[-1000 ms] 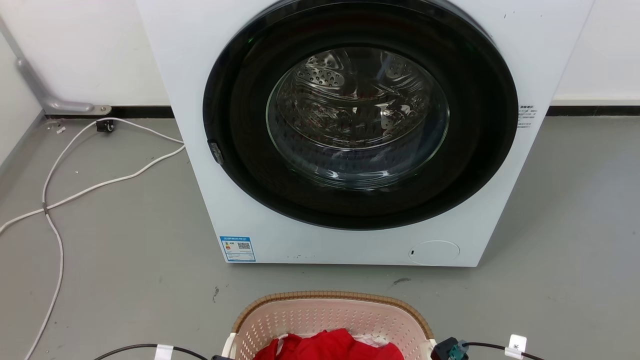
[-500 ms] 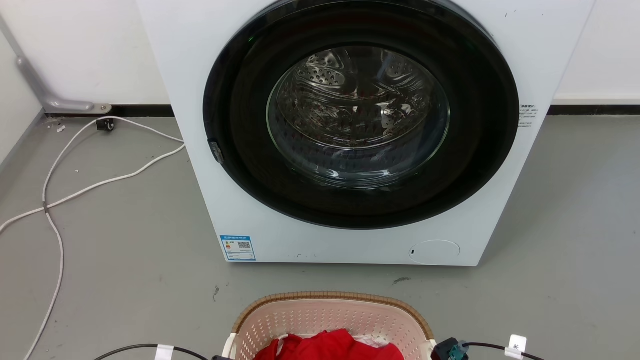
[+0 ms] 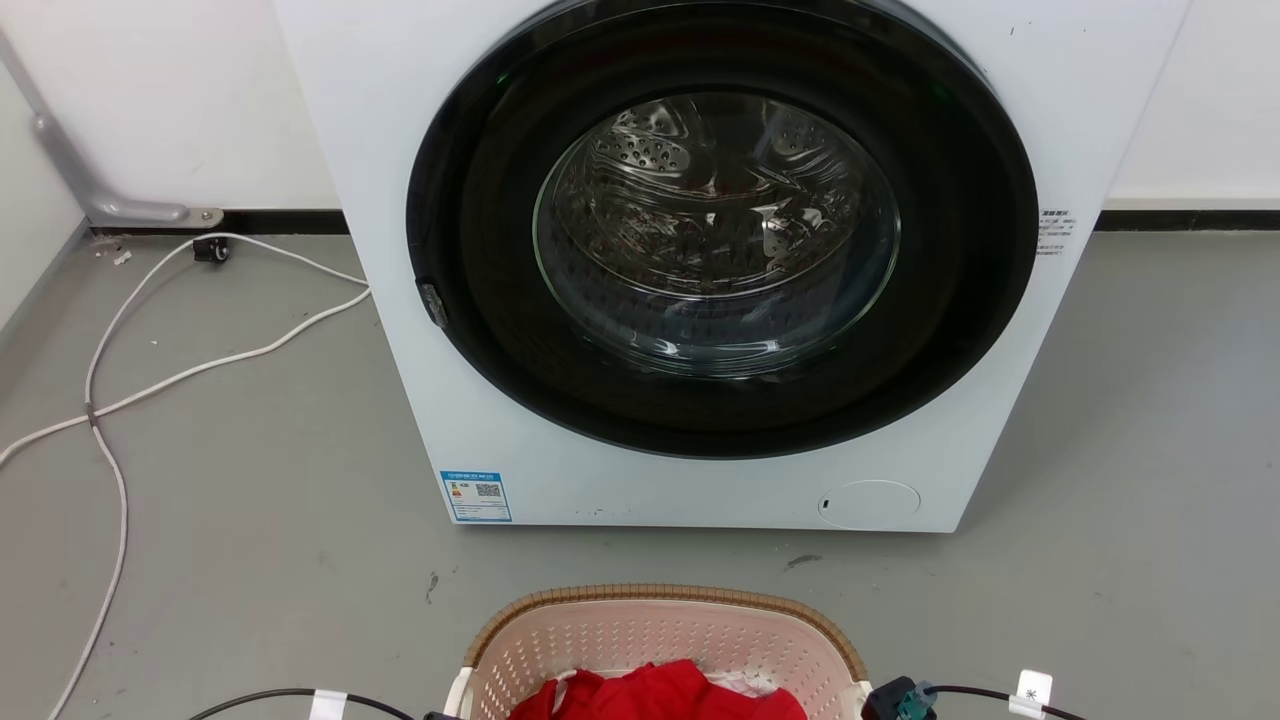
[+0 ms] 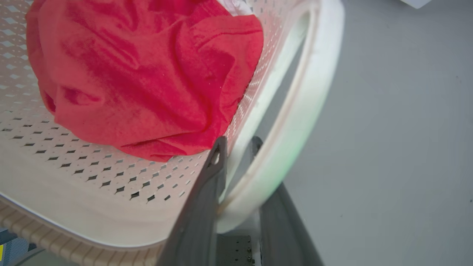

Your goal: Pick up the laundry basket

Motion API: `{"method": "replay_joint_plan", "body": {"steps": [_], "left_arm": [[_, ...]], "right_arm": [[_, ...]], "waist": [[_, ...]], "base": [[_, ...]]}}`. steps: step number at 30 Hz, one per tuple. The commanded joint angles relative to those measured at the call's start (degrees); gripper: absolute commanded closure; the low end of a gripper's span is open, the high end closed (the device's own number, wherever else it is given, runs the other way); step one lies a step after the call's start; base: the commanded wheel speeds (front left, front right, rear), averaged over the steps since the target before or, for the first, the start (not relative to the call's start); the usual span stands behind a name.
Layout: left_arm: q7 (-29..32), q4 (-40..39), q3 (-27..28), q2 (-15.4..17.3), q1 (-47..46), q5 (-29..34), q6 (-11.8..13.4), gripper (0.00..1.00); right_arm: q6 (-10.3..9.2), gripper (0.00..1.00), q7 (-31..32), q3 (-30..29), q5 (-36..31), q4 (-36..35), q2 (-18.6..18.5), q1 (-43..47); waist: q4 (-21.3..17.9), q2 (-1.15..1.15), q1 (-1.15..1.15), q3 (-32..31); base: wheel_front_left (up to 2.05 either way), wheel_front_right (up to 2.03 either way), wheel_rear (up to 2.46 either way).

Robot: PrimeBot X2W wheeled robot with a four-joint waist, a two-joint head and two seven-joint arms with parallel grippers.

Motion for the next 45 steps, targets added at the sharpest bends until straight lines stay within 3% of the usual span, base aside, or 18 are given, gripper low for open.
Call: {"method": "replay_joint_plan", "body": {"steps": [1, 45], "left_arm": [[-0.26, -0.1, -0.21, 1.12, 0.13, -0.07, -0.07, 1.0], [-0.52, -0.09, -2.8, 1.31, 0.26, -2.53, 0.36, 1.0]], "right_arm": [[-0.06, 1.0, -0.01, 0.3, -0.01, 0.33, -1.05, -0.55], [-0.07, 1.0, 0.06, 1.26, 0.94, 0.33, -1.22, -0.2]], "waist": [[0.03, 0.0, 0.0, 0.01], [0.22, 0.0, 0.0, -0.08]], "base": [[0.0, 0.0, 0.0], [0.0, 0.0, 0.0]]}}
